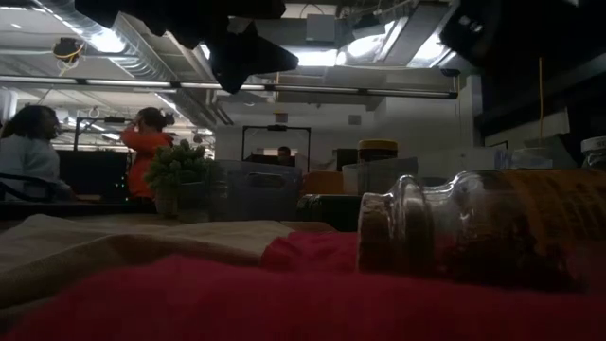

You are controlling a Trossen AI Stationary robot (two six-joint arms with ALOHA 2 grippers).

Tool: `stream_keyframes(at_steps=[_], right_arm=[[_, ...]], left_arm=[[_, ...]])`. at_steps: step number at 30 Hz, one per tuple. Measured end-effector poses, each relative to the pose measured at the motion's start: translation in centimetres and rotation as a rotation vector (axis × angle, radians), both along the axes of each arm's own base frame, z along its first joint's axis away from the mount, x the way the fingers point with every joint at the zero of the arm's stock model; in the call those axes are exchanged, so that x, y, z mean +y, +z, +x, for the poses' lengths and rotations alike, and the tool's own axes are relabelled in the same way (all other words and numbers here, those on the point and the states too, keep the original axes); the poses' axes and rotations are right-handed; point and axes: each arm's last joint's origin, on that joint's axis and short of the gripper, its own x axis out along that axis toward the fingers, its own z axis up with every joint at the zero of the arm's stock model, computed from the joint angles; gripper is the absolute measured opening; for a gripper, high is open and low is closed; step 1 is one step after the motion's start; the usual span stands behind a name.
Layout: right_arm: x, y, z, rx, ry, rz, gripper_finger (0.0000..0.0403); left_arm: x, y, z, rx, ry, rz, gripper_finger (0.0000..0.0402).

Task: Sort spices by type
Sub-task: Put the brown seasoning bottle into the black bin

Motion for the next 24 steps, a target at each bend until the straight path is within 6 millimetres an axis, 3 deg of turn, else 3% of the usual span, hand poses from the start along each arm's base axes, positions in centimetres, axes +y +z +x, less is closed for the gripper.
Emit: stream_keyframes(at_steps=[9, 15, 24], right_arm=[[1.0, -1.7, 2.8, 0.071, 0.000, 0.021, 0.0234], [0.5, -0.7, 3.1, 0.173, -0.065, -0.013, 0.0234], [0.8, 0.4, 3.3, 0.181, -0.230, 0.016, 0.0234]], left_arm=[[0.0, -0.1, 0.0, 0.013, 0.010, -0.019, 0.0251], [0.0, -0.3, -0.1, 0.034, 0.010, -0.013, 0.0251], [0.0, -0.3, -0.1, 0.035, 0.006, -0.005, 0.0251]])
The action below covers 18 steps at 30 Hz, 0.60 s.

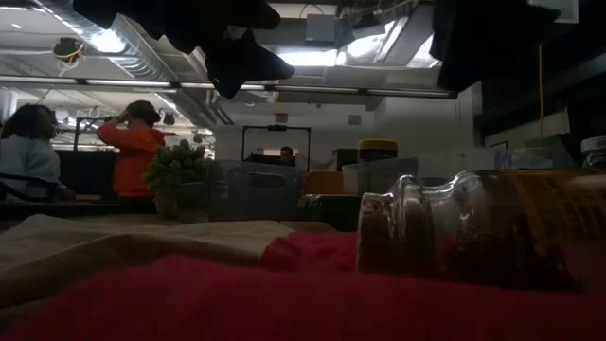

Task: Sort spices by type
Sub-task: Put the brown seasoning bottle into the black bin

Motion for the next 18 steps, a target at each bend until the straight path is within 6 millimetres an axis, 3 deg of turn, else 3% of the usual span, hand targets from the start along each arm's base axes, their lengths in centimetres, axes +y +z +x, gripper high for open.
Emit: stream_keyframes(at_steps=[9, 18], right_arm=[[2.1, -0.1, -1.5, -0.003, -0.087, 0.022, 0.0234], [2.8, 0.1, -1.9, -0.085, -0.134, -0.039, 0.0234]], left_arm=[[0.0, 0.0, 0.0, -0.004, -0.006, 0.012, 0.0251], [-0.1, 0.0, 0.0, -0.006, -0.010, 0.017, 0.0251]])
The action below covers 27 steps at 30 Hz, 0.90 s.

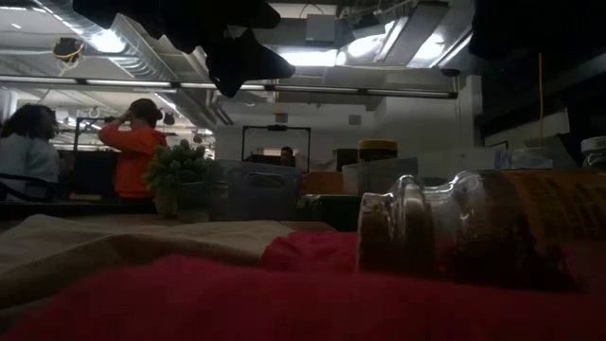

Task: Sort spices by type
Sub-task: Put the brown seasoning bottle into the black bin

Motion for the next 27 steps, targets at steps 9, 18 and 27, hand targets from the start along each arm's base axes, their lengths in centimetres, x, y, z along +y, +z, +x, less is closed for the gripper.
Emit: stream_keyframes(at_steps=[9, 18, 27], right_arm=[[1.1, -3.3, 1.2, 0.019, 0.020, 0.013, 0.0234], [1.6, -5.8, 1.7, 0.062, 0.035, 0.010, 0.0234], [1.6, -6.1, 1.8, 0.063, 0.029, -0.005, 0.0234]], left_arm=[[-0.8, 0.0, -0.3, -0.005, -0.038, 0.022, 0.0251], [-1.1, 0.0, -0.4, -0.005, -0.051, 0.029, 0.0251], [-1.1, -0.2, -0.4, 0.006, -0.064, 0.062, 0.0251]])
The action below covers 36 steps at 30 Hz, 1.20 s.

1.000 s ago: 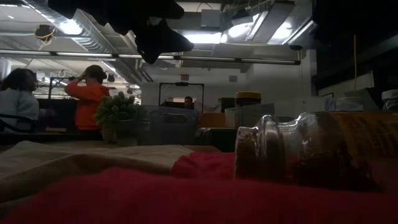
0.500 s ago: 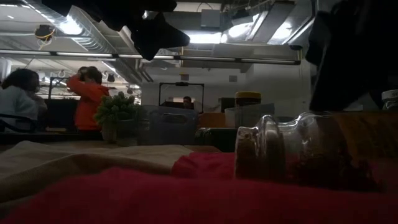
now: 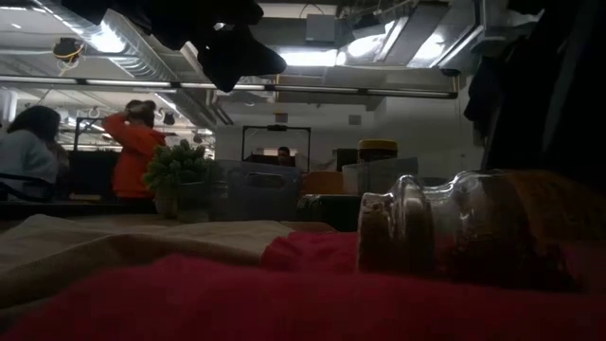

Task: Sort spices by type
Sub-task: Put the brown seasoning bottle into the black bin

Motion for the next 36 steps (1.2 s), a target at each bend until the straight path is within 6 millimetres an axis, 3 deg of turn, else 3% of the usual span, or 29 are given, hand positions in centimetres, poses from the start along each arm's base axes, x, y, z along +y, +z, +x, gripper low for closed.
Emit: stream_keyframes(at_steps=[18, 22, 26, 36], right_arm=[[0.0, -1.9, 0.6, 0.020, -0.002, -0.009, 0.0234], [-0.2, -2.1, 1.0, 0.015, 0.012, -0.009, 0.0218], [-0.4, -2.1, 1.2, 0.020, 0.028, -0.005, 0.0197], [-0.5, -1.9, 1.2, 0.017, 0.033, -0.007, 0.0206]], left_arm=[[0.0, -0.1, 0.0, -0.006, -0.017, 0.034, 0.0251], [0.0, 0.0, 0.0, -0.006, -0.017, 0.033, 0.0251], [0.0, 0.0, 0.0, -0.006, -0.017, 0.032, 0.0251], [0.0, 0.0, 0.0, -0.007, -0.015, 0.030, 0.0251]])
